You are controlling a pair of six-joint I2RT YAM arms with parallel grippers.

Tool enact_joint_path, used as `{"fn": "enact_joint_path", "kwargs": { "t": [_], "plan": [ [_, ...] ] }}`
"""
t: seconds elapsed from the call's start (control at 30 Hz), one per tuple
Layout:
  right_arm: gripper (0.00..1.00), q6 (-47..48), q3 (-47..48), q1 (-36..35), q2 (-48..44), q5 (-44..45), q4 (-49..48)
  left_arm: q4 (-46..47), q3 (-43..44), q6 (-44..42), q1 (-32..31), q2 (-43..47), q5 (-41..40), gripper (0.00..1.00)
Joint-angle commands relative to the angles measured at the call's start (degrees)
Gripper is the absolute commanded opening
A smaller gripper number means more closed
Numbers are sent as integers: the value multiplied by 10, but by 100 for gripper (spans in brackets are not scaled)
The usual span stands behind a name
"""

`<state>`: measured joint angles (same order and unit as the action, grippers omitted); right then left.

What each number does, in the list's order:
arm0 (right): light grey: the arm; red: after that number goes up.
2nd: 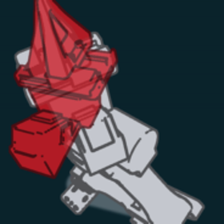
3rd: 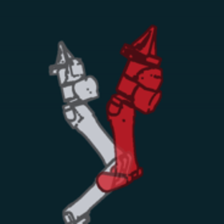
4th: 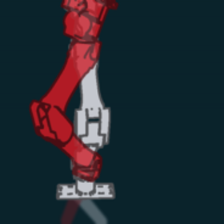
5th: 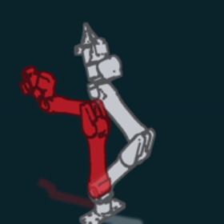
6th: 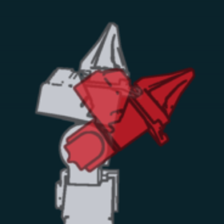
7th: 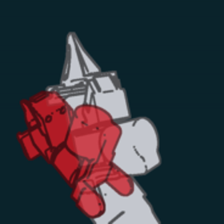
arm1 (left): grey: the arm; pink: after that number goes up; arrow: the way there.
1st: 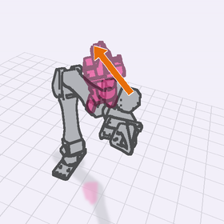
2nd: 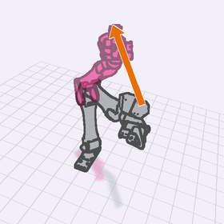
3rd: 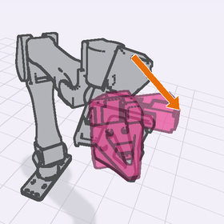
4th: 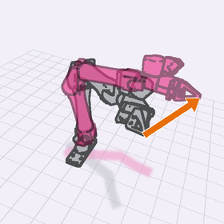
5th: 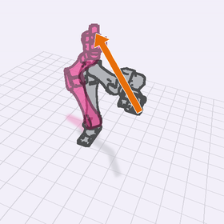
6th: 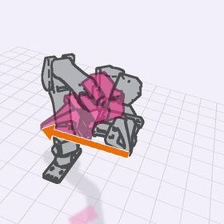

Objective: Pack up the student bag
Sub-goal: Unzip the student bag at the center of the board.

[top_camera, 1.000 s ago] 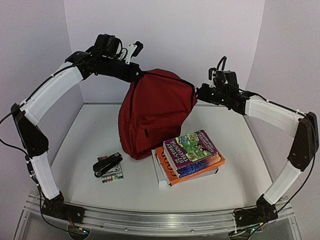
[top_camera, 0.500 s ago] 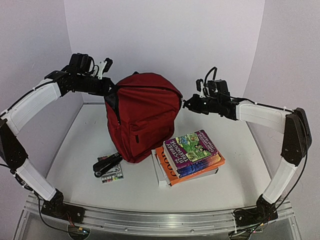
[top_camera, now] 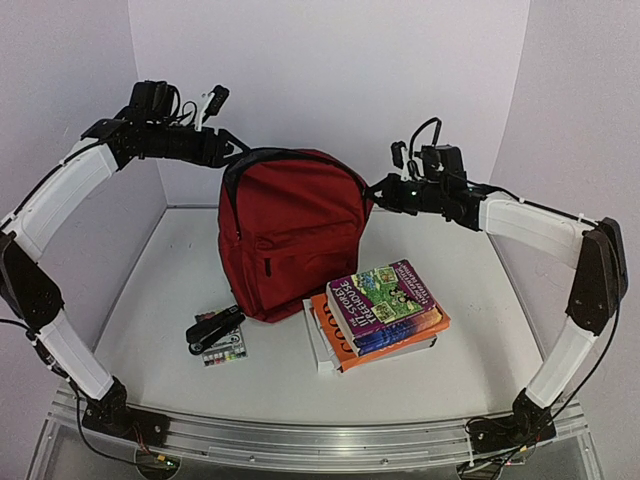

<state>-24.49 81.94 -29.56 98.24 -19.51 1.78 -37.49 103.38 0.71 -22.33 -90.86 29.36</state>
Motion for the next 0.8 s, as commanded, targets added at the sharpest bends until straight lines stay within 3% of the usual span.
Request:
{"fn": "enact_joint_path", "kwargs": {
  "t": [0.0,0.13,0.4,0.5,0.57,0.77],
  "plan": [
    [0,10,24,0,-14,-10,-12,-34,47,-45,-2,-31,-1,66],
    [0,14,26,-1,-11,-12,-13,-37,65,-71,-3,-58,-65,75],
    [0,23,12,-1,-13,-11,-12,47,87,-95,0,-124,-198,91],
    [0,27,2,-1,-13,-6,-12,24,147,-73,0,-179,-157,83],
    [0,30,-5,-1,-13,-6,-13,15,178,-39,-2,-205,-88,80],
    [0,25,-18,-6,-10,-22,-27,71,185,58,-38,-240,26,85]
  ]
}}
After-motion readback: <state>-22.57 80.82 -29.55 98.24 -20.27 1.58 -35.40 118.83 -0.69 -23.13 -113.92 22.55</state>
